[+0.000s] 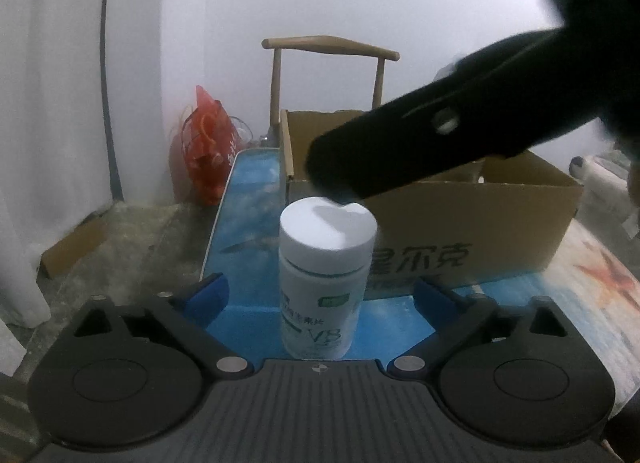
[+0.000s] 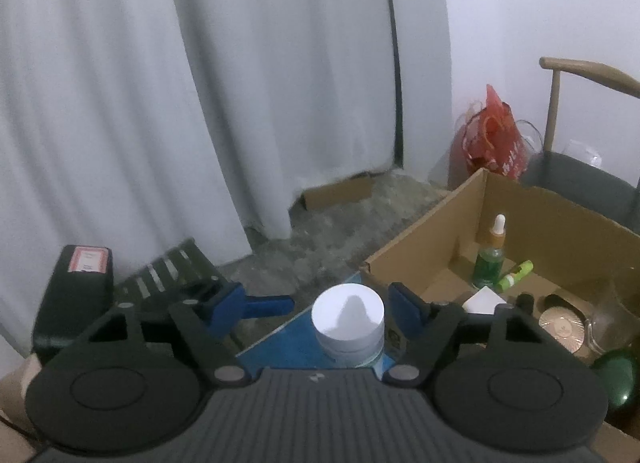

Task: Organize rigid objects
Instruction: 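Move the right gripper to the white supplement bottle, then grasp the white bottle with the right gripper and lift it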

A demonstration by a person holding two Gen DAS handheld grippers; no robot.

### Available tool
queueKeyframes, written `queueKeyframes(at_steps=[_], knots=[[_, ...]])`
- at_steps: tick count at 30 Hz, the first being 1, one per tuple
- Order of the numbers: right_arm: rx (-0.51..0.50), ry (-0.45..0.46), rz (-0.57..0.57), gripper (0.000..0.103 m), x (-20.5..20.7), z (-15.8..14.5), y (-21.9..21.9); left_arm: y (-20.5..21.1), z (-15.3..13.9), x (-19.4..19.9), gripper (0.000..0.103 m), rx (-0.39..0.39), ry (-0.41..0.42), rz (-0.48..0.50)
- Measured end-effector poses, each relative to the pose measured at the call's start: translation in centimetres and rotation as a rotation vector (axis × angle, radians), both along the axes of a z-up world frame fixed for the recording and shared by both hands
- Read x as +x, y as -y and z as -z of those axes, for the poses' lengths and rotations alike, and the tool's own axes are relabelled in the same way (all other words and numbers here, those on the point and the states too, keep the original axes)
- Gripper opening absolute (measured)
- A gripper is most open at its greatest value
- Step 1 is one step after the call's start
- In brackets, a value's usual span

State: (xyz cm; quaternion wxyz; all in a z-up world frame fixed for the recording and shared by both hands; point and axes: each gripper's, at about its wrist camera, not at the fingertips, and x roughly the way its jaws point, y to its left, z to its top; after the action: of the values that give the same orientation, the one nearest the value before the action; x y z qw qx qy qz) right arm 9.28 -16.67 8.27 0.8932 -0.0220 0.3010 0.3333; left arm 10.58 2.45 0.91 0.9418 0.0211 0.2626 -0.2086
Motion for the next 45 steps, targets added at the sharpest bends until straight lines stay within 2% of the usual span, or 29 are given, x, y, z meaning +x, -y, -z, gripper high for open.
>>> queueKeyframes(at_steps=[2, 11, 13, 15, 19, 29, 34, 39, 42, 45], knots=[[-0.010, -0.013, 0.007, 0.073, 0.2, 0.4, -0.2, 0.0, 0.2, 0.2, 0.095, 0.002, 0.007, 0.002], [-0.044, -0.030, 0.021, 0.069, 0.6, 0.9, -0.9, 0.5, 0.0, 0.6, 0.066, 0.000, 0.037, 0.011], [-0.043, -0.035, 0.023, 0.066, 0.6, 1.0, -0.9, 0.7, -0.2, 0.4, 0.056, 0.004, 0.048, 0.014], [-0.040, -0.043, 0.021, 0.061, 0.8, 1.1, -0.9, 0.9, -0.3, 0.3, 0.053, 0.012, 0.054, 0.013], [-0.033, -0.061, 0.019, 0.056, 0.8, 1.5, -0.7, 1.2, -0.6, -0.3, 0.053, 0.016, 0.058, 0.027], [-0.010, -0.025, 0.018, 0.054, -0.9, 0.5, 0.3, 2.2, -2.5, -3.0, 0.053, 0.050, 0.114, 0.029], [0.018, 0.042, 0.010, 0.054, -2.6, -2.1, 1.3, 2.5, -5.3, -4.5, 0.053, 0.046, 0.182, 0.045], [0.044, 0.128, 0.033, 0.060, -3.1, -5.9, 2.8, 3.1, -9.6, -5.5, 0.053, 0.029, 0.314, 0.078], [0.048, 0.145, 0.039, 0.068, -2.0, -7.7, 3.8, 4.1, -11.7, -4.5, 0.053, 0.019, 0.349, 0.109], [0.058, 0.142, 0.066, 0.069, -0.2, -8.8, 5.0, 5.4, -12.8, -2.4, 0.053, 0.005, 0.350, 0.141]])
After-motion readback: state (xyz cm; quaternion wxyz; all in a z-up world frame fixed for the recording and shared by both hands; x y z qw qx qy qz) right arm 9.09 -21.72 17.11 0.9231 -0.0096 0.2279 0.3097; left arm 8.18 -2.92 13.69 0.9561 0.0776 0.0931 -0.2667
